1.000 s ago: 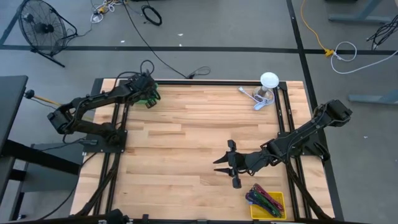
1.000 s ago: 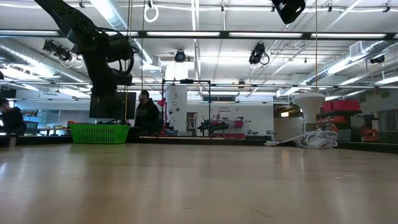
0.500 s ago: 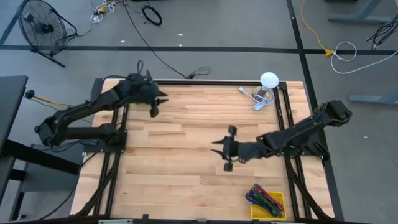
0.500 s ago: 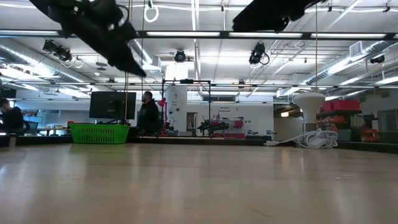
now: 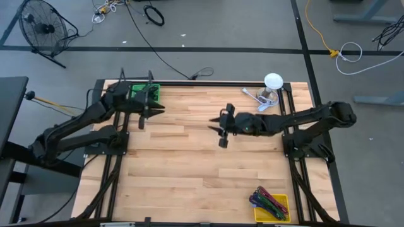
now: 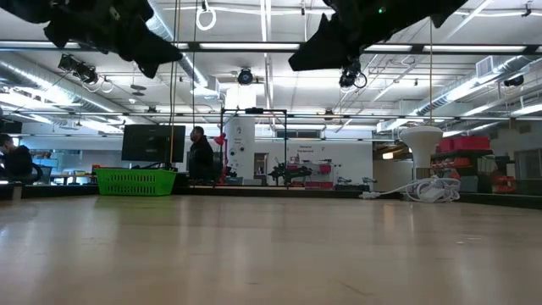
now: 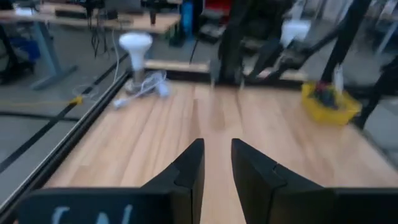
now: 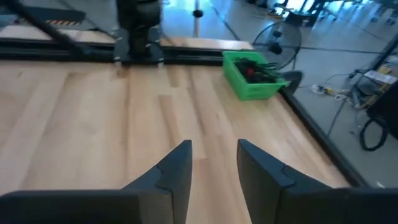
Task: Pick & Place USB Port
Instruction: Return to Home Position
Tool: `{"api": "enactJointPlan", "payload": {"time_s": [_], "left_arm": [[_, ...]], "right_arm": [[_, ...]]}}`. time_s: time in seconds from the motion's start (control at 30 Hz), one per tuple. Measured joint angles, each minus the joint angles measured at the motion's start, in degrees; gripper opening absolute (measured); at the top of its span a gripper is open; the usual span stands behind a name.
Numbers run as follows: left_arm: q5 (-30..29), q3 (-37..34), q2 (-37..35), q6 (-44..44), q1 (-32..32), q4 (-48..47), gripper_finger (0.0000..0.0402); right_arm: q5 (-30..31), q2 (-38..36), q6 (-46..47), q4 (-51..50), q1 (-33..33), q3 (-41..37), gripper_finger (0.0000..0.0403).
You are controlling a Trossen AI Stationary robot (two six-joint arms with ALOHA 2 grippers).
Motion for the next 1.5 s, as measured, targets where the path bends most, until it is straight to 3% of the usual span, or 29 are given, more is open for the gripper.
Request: {"api": "enactJointPlan", "payload": {"time_s": [0.13, 0.33, 0.6, 0.83, 0.97, 1.13, 1.3, 1.5], "left_arm": [[0.8, -4.2, -4.9, -3.8, -2.1, 4.6, 0.0073], [-5.5, -13.1, -13.3, -9.9, -8.2, 7.2, 0.0051], [-12.7, -24.1, -24.6, -17.1, -17.3, 20.0, 0.0012], [-33.3, -27.4, -26.7, -21.4, -27.8, 18.7, 0.0004], [-41.6, -28.8, -26.9, -18.2, -34.6, 18.6, 0.0004], [-52.8, -28.8, -26.7, -13.4, -40.0, 12.7, 0.0005], [-49.8, -28.9, -26.7, -11.0, -42.9, 7.9, 0.0006], [-48.1, -30.3, -26.3, -10.4, -43.9, 10.4, 0.0007]], "right_arm": [[-1.3, 0.0, -0.5, 2.7, -4.5, 0.0, 0.0127], [-4.3, 0.0, 0.5, 4.3, -9.3, -0.4, 0.0127], [-6.2, -4.4, 4.5, 22.4, -13.7, -14.3, 0.0127], [-7.2, -16.2, 9.5, 32.7, -13.7, -29.4, 0.0127], [-5.4, -23.1, 10.5, 34.2, -13.7, -35.5, 0.0127], [-8.8, -26.1, 13.5, 37.8, -13.6, -41.2, 0.0127], [-10.1, -26.0, 14.6, 41.6, -13.0, -45.0, 0.0127], [-12.7, -26.0, 15.3, 44.2, -13.0, -48.5, 0.0127]]}}
